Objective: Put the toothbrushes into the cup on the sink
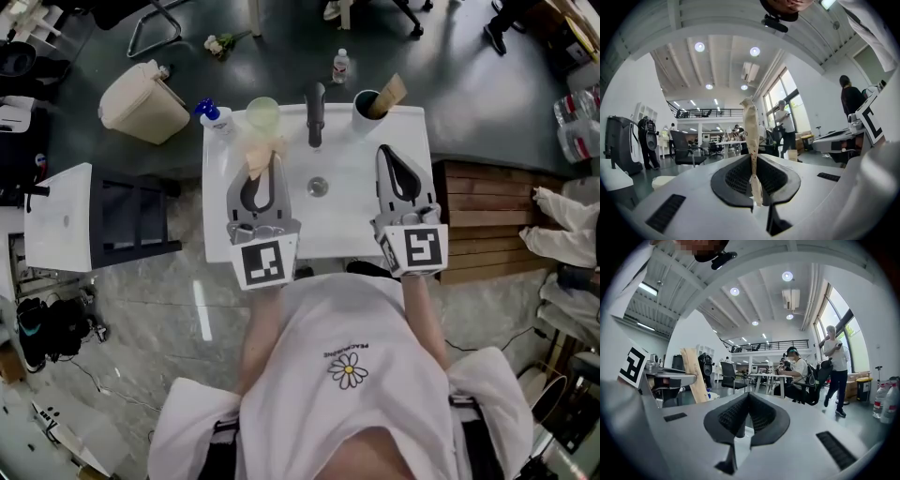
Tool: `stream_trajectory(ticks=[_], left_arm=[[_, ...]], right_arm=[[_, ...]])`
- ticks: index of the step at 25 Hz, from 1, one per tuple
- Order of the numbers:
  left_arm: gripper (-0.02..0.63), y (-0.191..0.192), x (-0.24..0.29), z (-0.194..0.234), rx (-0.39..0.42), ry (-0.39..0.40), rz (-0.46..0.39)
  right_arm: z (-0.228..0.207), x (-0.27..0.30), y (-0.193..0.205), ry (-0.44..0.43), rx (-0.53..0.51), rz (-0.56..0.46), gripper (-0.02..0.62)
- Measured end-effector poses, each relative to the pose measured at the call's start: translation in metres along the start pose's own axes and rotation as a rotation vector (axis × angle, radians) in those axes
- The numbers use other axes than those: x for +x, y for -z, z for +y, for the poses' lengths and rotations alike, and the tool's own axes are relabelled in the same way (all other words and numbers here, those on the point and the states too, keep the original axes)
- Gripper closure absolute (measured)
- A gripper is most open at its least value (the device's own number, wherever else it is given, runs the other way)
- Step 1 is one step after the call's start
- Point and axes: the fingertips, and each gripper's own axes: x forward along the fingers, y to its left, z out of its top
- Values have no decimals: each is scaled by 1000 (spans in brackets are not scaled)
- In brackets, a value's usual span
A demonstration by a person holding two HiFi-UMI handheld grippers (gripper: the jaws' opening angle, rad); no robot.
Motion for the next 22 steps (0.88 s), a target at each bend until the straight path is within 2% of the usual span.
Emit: stream_trajectory(ticks=[4,9,11,22], left_arm=[[568,-7,4,8,9,-11,-22],[568,-27,33,35,93,-25,-83],[568,-22,48,45,116,-32,-75],[568,81,101,71,25,-45,93]], right_arm=[[3,-2,5,-3,4,10,584],[-1,-7,0,12,4,-3,584],[-3,-10,1,21,4,0,584],[-12,-30,8,60,3,27,584]])
